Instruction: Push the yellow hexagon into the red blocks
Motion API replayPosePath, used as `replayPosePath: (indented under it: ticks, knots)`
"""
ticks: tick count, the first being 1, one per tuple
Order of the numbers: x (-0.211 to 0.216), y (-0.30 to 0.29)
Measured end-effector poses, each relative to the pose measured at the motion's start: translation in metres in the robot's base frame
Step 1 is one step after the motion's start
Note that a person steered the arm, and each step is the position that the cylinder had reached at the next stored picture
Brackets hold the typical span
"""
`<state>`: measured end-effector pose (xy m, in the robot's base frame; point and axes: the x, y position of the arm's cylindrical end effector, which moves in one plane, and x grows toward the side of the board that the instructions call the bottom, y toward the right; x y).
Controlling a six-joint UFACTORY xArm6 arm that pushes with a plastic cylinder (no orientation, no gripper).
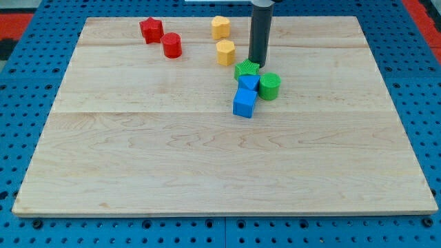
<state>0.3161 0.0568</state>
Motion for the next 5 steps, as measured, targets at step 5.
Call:
replayPosePath:
  ticks: [5]
  knots:
    - [-0.012,-0.129]
